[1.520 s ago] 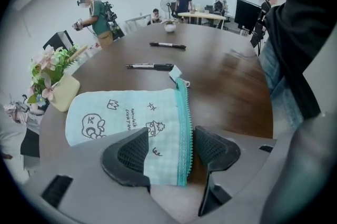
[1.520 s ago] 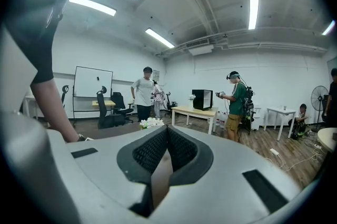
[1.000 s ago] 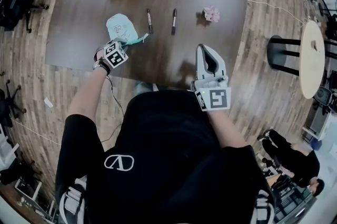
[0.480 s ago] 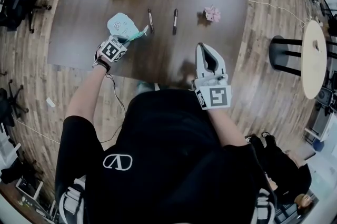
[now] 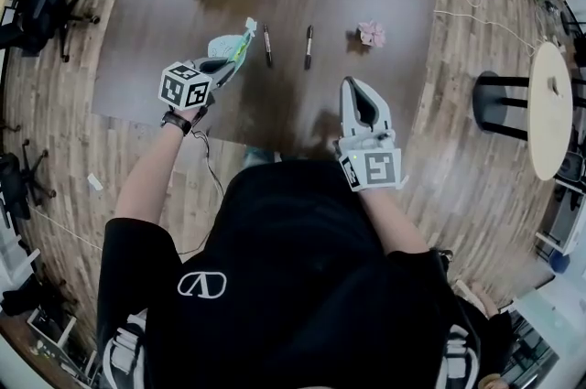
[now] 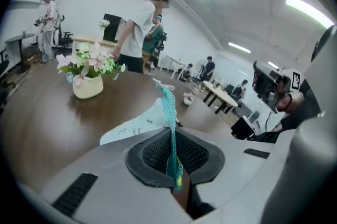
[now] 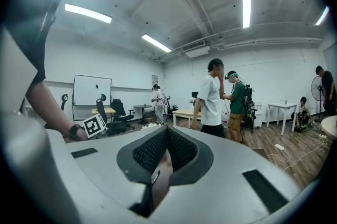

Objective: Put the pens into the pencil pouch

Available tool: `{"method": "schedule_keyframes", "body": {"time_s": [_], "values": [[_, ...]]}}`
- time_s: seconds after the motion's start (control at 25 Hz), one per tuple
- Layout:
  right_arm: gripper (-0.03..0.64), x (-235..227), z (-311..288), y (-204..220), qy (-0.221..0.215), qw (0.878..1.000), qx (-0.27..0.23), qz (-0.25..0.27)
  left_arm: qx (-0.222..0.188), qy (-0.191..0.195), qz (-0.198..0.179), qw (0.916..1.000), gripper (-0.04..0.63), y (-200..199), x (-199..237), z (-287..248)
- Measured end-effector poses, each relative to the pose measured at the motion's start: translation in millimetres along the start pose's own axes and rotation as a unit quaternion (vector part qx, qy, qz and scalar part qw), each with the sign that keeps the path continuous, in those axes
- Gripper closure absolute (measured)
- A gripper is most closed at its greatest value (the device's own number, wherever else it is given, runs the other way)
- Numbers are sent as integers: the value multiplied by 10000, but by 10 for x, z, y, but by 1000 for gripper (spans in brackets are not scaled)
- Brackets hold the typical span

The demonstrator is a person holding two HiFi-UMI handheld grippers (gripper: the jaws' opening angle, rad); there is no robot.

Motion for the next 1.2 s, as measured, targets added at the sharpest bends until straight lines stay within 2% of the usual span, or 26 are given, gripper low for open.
{"method": "schedule_keyframes", "body": {"time_s": [0.2, 0.36, 0.52, 0.64, 1.0, 1.04, 1.08, 1.12, 1.2], "values": [[617, -36, -24, -15, -10, 9999, -79, -78, -749, 223, 564, 9953, 580, -306, -238, 282], [617, -54, -23, -44, 30, 9998, -141, -139, -1431, 379, 1178, 9819, 580, -518, -459, 560], [617, -114, -13, -60, 98, 9995, -212, -189, -1960, 351, 1574, 9673, 580, -633, -643, 742], [617, -149, -15, -83, 129, 9994, -256, -190, -2161, 336, 1752, 9599, 580, -665, -735, 810], [617, -179, -32, -223, 289, 9986, -430, 50, -2304, 418, 2107, 9491, 580, -658, -985, 868], [556, -168, -46, -287, 336, 9977, -578, 142, -2301, 428, 2132, 9486, 580, -647, -1017, 867], [302, -151, -64, -365, 388, 9961, -755, 247, -2295, 436, 2155, 9482, 580, -635, -1046, 864], [244, -132, -81, -438, 438, 9943, -900, 365, -2287, 446, 2179, 9477, 580, -620, -1069, 859], [244, -107, -116, -532, 465, 9919, -1019, 604, -2282, 461, 2261, 9459, 580, -587, -1094, 845]]}}
Point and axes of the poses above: the fingertips, and each gripper's own axes: z backward along the fingers, x to its left, y out of its underside, the point moved 5 cm from there along z, backward along the fingers, and after that the axes turned 7 degrees about -y, right-handed, at the moved point
